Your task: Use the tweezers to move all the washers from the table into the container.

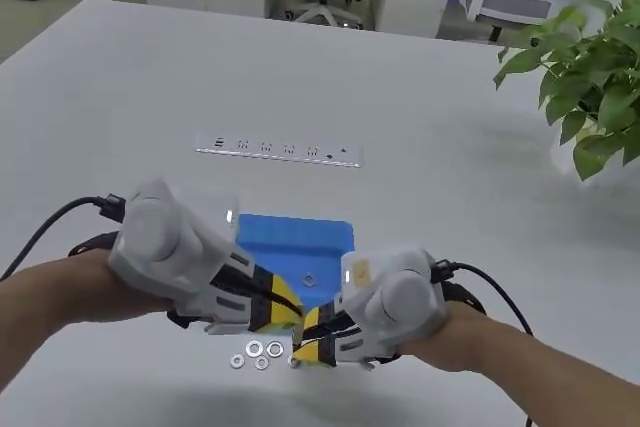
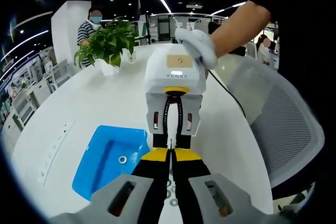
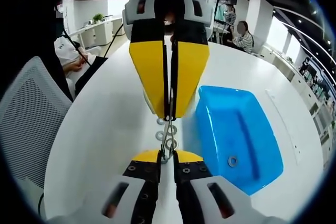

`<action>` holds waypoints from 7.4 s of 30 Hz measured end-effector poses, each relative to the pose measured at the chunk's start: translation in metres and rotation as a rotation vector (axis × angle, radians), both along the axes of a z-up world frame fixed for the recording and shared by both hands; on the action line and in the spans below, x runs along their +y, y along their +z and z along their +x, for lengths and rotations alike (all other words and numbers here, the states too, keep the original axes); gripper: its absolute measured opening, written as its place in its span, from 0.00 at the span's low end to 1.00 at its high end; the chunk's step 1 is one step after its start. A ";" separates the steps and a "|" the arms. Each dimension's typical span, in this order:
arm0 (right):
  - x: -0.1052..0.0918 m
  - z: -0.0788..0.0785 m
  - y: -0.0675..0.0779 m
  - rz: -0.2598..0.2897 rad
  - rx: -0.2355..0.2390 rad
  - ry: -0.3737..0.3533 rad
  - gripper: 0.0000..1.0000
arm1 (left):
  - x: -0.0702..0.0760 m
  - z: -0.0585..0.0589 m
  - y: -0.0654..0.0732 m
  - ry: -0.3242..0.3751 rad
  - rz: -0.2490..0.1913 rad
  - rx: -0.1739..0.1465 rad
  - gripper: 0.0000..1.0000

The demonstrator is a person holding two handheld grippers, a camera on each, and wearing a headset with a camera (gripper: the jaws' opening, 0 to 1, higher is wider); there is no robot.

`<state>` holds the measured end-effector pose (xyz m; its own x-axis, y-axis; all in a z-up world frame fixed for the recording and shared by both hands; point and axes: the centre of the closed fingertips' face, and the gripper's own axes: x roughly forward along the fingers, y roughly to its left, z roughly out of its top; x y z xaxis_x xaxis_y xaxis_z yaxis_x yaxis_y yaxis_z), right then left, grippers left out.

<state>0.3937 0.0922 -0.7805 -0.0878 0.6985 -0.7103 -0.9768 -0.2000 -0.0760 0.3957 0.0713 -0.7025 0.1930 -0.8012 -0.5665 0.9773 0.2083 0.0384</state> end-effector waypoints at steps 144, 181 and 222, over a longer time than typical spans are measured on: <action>0.030 0.093 0.015 0.043 -0.051 0.013 0.10 | 0.077 0.011 0.013 0.490 -0.154 0.039 0.92; 0.032 0.090 0.003 0.028 -0.042 0.046 0.10 | 0.052 0.072 0.005 0.326 -0.065 -0.047 0.28; 0.029 0.088 0.004 0.003 -0.085 0.081 0.12 | 0.023 0.085 0.009 0.222 -0.036 -0.082 0.06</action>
<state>0.4816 0.1216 -0.7768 -0.0841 0.6938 -0.7153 -0.9474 -0.2781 -0.1583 0.4804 0.0942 -0.6938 0.4110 -0.7535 -0.5132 0.9013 0.4204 0.1046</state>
